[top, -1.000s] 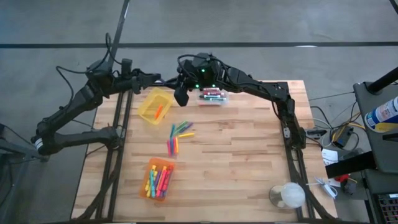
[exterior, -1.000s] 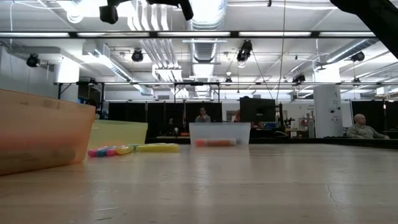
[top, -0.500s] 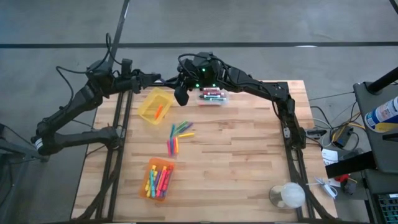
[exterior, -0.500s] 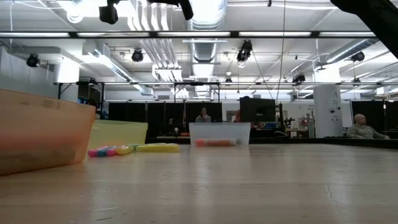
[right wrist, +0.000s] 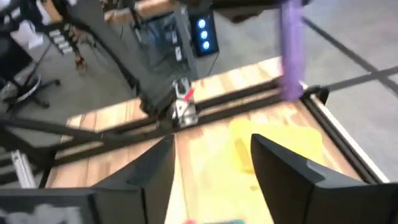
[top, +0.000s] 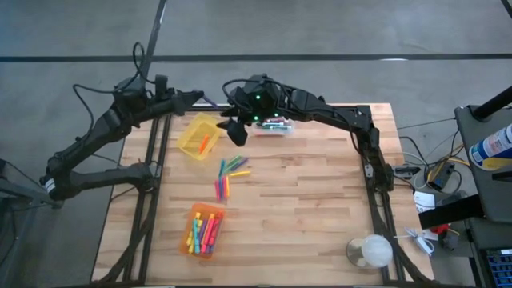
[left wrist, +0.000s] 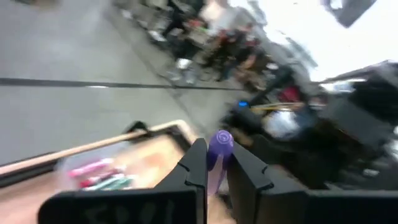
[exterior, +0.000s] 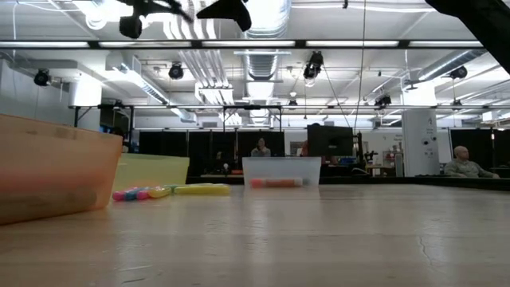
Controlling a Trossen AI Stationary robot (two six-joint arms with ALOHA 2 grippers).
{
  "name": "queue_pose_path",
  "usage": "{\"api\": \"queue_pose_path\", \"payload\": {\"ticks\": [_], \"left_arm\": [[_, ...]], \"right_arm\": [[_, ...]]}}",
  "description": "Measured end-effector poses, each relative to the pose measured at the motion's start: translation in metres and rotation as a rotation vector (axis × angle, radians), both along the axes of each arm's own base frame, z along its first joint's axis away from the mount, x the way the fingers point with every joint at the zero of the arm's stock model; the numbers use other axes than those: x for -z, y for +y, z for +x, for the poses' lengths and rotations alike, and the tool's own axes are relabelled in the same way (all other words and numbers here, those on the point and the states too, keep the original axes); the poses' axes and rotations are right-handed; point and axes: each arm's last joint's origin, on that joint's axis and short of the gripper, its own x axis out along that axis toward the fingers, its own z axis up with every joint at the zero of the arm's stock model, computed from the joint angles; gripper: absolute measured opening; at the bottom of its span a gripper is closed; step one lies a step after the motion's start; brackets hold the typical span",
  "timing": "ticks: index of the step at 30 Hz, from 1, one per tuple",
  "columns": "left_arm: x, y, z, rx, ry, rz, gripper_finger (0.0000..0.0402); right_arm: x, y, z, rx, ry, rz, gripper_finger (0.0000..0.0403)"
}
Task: Pick & Place Markers
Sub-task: Put the top purple pen into the yellow bin
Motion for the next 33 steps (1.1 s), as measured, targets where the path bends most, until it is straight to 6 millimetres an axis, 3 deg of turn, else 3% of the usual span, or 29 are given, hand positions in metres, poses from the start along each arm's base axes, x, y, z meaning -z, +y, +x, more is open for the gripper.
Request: {"api": "queue_pose_path", "payload": {"ticks": [11, 18, 26, 33], "left_arm": [[0.056, 0.011, 0.002, -0.168, 0.549, -0.191, 0.0033], [0.087, 0.028, 0.016, -0.236, 0.892, -0.178, 0.0034], [0.134, 0.049, 0.044, -0.1, 1.192, -0.296, 0.0034], [0.164, 0.062, 0.061, -0.028, 1.289, -0.377, 0.0035]], "right_arm": [[-0.005, 0.001, -0.006, -0.007, 0.006, -0.025, 0.0234], [-0.005, 0.001, -0.006, -0.004, 0.008, -0.026, 0.0235], [-0.005, 0.004, -0.005, -0.009, 0.009, -0.025, 0.0231], [-0.005, 0.006, -0.005, -0.015, 0.01, -0.025, 0.0233]]}}
